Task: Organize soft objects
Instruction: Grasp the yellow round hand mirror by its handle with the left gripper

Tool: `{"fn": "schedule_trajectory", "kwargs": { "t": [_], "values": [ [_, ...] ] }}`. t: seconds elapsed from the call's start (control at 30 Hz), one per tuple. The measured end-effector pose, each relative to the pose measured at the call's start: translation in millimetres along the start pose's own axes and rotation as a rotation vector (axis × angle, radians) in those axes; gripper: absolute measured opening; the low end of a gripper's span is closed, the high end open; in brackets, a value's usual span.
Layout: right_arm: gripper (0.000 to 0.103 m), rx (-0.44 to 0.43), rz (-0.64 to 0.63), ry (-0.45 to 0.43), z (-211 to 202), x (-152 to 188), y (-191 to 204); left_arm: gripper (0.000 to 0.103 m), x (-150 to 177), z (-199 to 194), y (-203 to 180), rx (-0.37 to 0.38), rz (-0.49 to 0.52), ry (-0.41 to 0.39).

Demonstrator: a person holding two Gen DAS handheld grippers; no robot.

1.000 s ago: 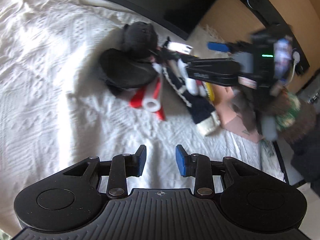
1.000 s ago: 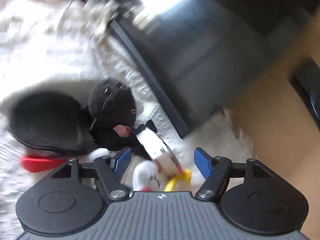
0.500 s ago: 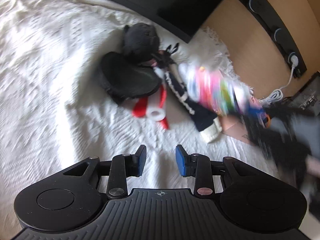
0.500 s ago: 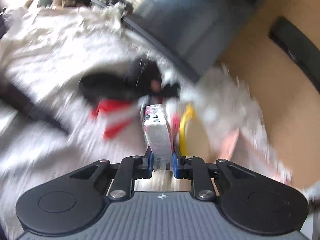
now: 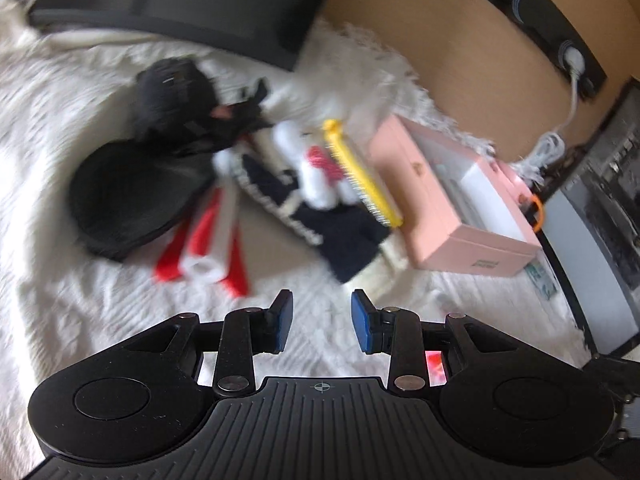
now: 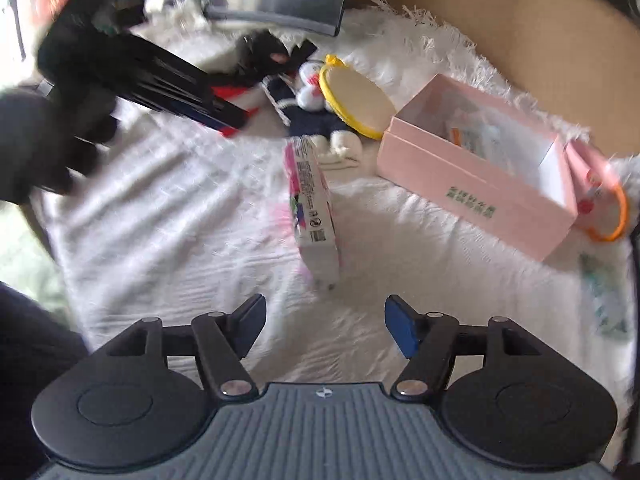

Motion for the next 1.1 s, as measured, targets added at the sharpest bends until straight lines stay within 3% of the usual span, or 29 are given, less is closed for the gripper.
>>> {"fn": "schedule_trajectory", "kwargs": {
  "t": [0.17,0.37,0.43,0.6,0.73,0.83,1.1],
  "values": [
    [0.073,0.024,0.051,-0.045,-3,0,-8,0.035,-37,0,-15,0.061,-0.025,-0.054],
    [0.073,0.034,0.116,-0.066,-4,12,-15,0.035,-81,31,-5,0.097,-0.190,-0.051],
    [0.073,0.040,0.141,-0.063,-4,15,-20,0.035,-90,43,-7,0.092,-0.205,-0.043],
    [0.073,0.068,0.208,-0.054,0,21,-32,0.036,-107,77,-26,0.021,-0.145,-0.011],
    [0.073,0.070,0.231,-0.056,2,20,-35,0.035,-117,93,-46,-0.026,-0.045,-0.042],
    [0.073,0.050,0.211,-0.063,2,10,-31,0.035,-123,116,-49,-0.059,-0.045,0.017],
    [0.073,0.015,0.050,-0.100,13,-37,-10,0.022,-125,107,-47,-0.021,-0.020,-0.016]
  ]
}}
Point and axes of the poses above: each gripper's, at about its wrist camera, not at the fingertips, and z roughly the way its jaws point, y to its left, x to its underside, the point moved 2 cm from there along z, roughly the way its jaws point, and after that the axes turned 14 degrees about y, right-handed, at the moved point
